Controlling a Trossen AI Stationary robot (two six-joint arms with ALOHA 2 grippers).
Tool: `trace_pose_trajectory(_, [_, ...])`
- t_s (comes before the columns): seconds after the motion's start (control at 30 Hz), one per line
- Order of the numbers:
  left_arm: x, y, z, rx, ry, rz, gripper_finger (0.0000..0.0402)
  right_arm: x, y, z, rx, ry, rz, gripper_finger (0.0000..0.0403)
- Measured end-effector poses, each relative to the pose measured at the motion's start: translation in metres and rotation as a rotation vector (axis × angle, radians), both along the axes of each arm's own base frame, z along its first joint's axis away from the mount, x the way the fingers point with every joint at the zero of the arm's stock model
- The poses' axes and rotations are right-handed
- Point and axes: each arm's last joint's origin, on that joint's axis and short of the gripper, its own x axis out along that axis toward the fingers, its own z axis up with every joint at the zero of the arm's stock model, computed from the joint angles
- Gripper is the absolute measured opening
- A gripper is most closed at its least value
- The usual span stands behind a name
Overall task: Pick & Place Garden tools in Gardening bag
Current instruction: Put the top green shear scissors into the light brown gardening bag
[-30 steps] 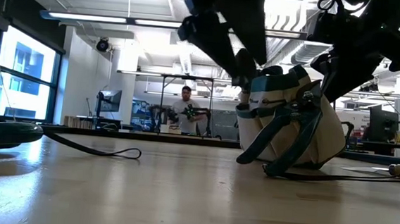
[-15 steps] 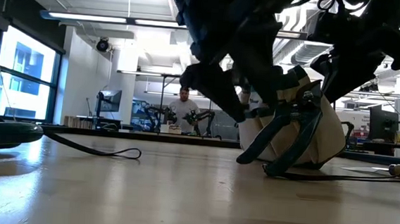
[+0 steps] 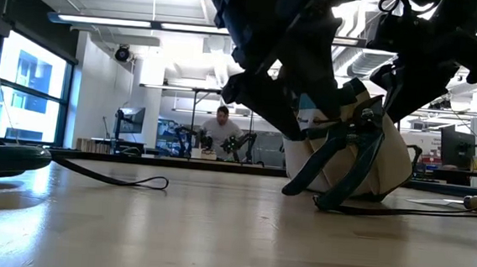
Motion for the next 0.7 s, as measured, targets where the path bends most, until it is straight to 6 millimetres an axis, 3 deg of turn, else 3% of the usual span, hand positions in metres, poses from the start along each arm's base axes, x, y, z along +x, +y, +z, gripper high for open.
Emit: trace_pose_trajectory(0.7, [0.0037,0.0053,-0.0013,0.033,-0.021,0.005,0.0280,0.0000,0.0001,0.0000,0.003,0.000,0.000,0.0003])
